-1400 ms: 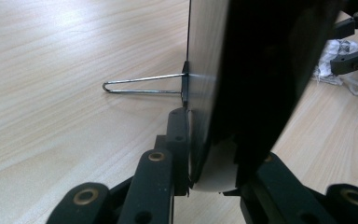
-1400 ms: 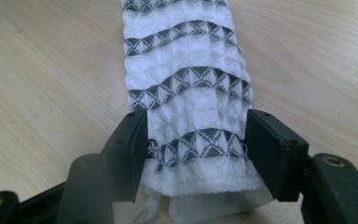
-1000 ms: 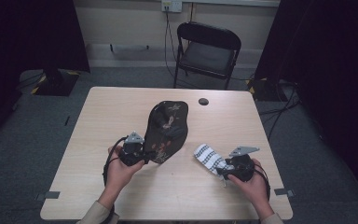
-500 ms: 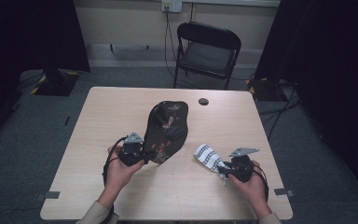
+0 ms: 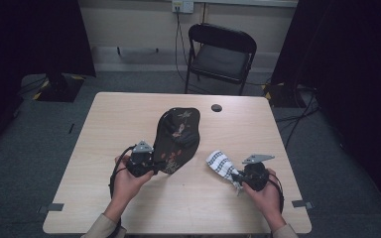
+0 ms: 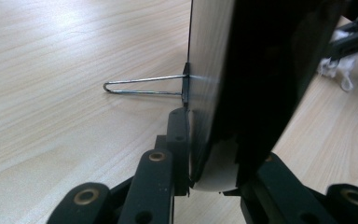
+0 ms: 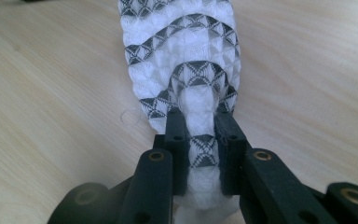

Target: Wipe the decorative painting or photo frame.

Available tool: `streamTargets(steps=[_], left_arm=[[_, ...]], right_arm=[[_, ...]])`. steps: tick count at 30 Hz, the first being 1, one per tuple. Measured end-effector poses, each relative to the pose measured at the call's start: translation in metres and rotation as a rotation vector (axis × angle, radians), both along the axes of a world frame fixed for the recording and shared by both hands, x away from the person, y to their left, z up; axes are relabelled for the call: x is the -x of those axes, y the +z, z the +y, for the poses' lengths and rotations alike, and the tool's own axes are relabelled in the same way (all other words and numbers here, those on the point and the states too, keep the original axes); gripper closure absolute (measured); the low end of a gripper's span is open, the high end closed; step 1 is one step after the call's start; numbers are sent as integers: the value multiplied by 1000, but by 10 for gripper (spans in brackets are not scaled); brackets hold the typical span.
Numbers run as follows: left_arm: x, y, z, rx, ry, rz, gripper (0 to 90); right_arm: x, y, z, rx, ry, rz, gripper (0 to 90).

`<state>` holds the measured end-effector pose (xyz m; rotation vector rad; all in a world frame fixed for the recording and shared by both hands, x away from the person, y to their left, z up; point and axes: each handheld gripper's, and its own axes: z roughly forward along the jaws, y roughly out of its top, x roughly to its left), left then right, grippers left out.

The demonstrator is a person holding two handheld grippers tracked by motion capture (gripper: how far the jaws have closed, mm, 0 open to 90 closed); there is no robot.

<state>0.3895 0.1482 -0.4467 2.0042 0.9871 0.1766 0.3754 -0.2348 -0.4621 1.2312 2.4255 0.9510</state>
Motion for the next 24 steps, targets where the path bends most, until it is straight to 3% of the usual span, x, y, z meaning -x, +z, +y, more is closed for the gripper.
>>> streamTargets(steps=[9,14,17,24], left_arm=[[0,0,0,-13,-2,-13,780],[1,4,3,1,8,-10,724],[1,8,7,26,18,-7,739],[0,11,7,14,0,-4,782]], right_arm=[[-11,46,4,-52,4,-81,784],[-17,66,9,-39,21,-102,784],[-20,77,12,-34,30,-119,784],[-29,106,12,-22,11,-172,785]])
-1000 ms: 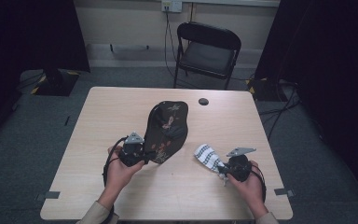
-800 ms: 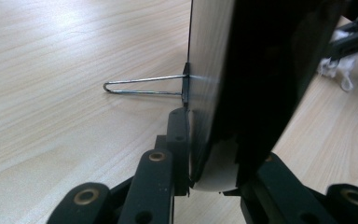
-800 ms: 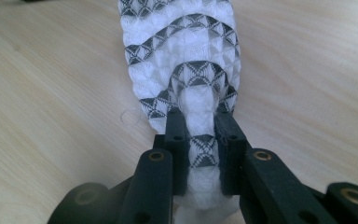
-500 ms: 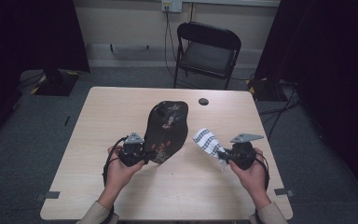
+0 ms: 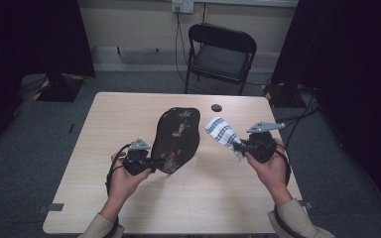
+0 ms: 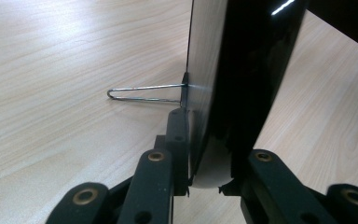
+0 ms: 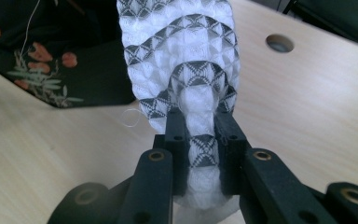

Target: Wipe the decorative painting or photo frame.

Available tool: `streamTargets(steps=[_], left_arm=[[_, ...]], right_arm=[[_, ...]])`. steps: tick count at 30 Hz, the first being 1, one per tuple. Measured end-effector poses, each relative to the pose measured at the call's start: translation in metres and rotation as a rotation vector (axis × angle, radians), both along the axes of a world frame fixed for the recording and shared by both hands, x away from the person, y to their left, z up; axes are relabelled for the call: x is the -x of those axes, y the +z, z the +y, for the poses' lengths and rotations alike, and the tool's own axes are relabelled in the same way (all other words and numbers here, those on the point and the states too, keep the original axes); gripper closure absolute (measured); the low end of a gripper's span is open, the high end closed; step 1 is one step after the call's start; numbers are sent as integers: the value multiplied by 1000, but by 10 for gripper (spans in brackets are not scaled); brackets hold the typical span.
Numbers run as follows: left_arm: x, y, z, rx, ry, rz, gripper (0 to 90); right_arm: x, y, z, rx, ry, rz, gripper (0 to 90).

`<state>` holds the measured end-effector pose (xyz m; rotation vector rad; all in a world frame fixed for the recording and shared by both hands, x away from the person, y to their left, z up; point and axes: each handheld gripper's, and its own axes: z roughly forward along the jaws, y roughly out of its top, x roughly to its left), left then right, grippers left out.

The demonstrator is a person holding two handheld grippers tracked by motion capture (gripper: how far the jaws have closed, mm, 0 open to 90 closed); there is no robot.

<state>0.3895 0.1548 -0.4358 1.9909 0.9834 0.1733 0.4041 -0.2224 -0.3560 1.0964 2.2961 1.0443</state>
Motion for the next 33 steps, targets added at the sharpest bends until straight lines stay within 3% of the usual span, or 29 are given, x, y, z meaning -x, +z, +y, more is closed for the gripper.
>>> streamTargets(steps=[7,12,18,33], left_arm=[[-1,0,0,4,-6,-7,784],[-1,1,-1,-16,-18,-10,786],[-1,1,0,-30,-32,-8,787],[-2,1,-1,-31,-43,-9,787]], right_arm=[[-9,29,11,-22,7,-60,785],[-14,34,30,-28,33,-80,785],[-21,18,48,-16,48,-56,783],[-17,-27,52,5,62,23,783]])
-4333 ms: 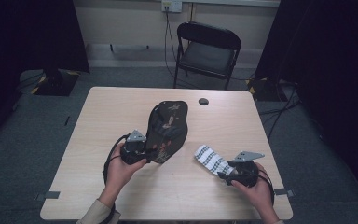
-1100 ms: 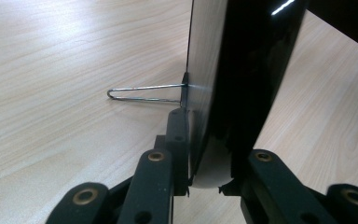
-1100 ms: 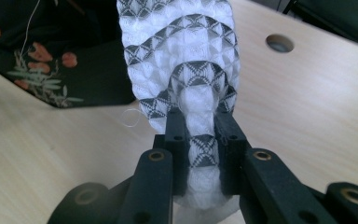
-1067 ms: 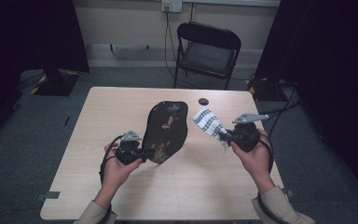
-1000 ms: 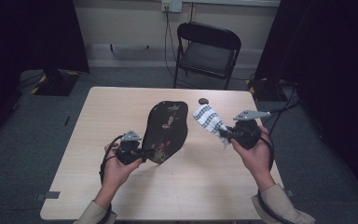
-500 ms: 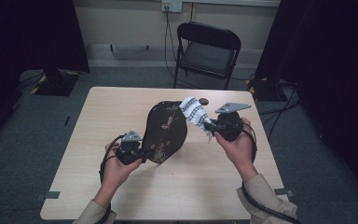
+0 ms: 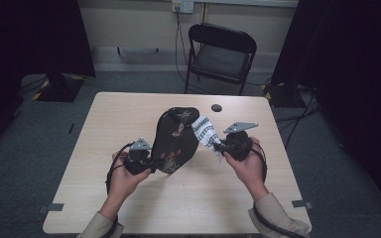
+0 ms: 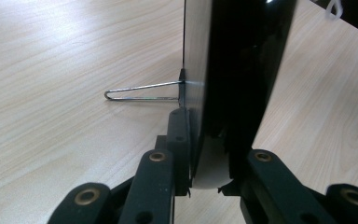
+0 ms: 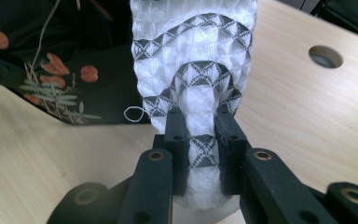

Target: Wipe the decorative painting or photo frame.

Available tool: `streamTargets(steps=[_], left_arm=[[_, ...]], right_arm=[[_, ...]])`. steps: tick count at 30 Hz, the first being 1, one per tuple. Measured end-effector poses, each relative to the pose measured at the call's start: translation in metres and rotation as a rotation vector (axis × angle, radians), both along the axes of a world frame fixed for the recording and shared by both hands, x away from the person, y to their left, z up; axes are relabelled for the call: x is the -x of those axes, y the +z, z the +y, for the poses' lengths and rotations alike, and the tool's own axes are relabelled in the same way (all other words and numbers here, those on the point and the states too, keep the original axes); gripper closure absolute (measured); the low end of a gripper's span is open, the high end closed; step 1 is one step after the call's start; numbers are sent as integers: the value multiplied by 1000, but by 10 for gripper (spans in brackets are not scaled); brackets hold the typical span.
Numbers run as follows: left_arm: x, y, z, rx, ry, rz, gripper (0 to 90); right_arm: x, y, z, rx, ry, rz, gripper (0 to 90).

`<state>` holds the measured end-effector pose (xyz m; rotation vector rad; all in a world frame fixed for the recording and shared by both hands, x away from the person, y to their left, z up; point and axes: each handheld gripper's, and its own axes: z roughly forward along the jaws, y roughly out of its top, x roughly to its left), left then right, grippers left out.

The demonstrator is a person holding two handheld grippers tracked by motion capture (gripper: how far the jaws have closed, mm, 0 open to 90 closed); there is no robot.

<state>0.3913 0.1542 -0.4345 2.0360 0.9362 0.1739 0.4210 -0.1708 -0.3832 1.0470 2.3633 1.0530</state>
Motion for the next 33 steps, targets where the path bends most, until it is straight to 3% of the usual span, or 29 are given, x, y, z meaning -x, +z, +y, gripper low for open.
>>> streamTargets(steps=[19,24,29,33], left_arm=[[0,1,-1,6,8,-4,787],[-1,0,0,-1,10,1,787],[0,-1,1,2,19,1,787],[0,-1,0,2,21,1,787]], right_arm=[[-2,-67,12,72,9,132,782],[2,-74,7,107,9,150,782],[12,-81,-1,99,11,173,781],[18,-76,-4,84,17,166,781]])
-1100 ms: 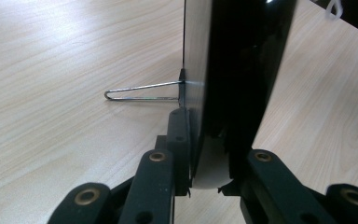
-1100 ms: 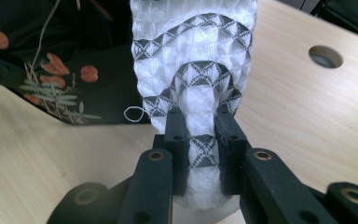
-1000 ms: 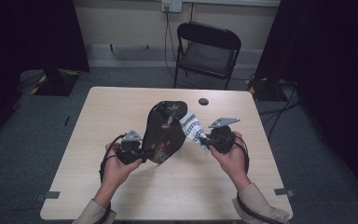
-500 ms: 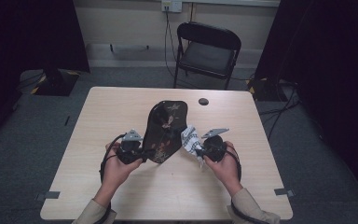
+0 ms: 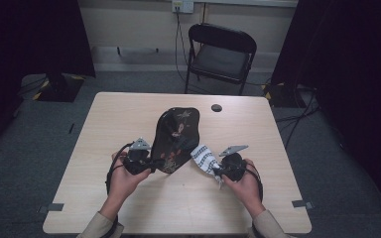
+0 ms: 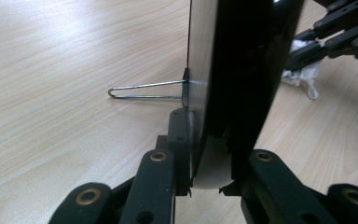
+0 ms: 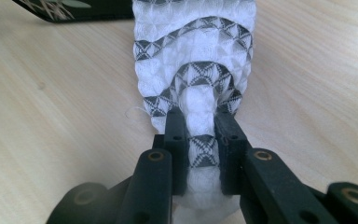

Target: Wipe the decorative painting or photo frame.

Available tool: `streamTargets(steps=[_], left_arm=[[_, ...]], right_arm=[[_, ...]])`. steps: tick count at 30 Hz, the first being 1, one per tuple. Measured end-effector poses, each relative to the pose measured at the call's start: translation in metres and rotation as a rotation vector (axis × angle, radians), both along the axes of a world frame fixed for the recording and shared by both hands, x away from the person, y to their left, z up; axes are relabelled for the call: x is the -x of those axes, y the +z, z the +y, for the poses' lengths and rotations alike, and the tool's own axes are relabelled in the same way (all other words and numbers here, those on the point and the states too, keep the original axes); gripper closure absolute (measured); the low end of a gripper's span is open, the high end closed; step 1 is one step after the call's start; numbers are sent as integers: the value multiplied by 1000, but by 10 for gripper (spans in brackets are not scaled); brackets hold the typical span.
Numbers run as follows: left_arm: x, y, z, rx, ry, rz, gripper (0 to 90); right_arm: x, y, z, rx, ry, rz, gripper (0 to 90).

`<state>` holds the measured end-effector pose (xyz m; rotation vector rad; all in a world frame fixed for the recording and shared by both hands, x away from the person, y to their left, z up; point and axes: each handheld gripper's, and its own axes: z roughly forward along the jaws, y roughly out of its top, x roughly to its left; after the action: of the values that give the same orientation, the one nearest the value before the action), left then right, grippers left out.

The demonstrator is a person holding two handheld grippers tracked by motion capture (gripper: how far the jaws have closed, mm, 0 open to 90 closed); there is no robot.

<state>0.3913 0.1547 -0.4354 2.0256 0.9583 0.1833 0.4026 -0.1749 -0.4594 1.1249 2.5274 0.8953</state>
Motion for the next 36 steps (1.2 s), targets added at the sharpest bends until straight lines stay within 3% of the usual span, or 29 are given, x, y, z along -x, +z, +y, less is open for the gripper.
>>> streamTargets(steps=[6,15,24,28,36], left_arm=[[0,0,0,-1,0,-2,787],[0,0,0,2,2,3,787],[-1,0,0,4,-1,9,787],[-1,0,0,1,-10,7,787],[-1,0,0,-2,-18,4,788]], right_arm=[[2,23,-5,-20,2,-41,781],[0,79,-12,-58,-5,-134,781],[-7,136,5,-105,24,-231,781],[-10,140,19,-89,48,-237,781],[-12,123,27,-77,59,-210,780]])
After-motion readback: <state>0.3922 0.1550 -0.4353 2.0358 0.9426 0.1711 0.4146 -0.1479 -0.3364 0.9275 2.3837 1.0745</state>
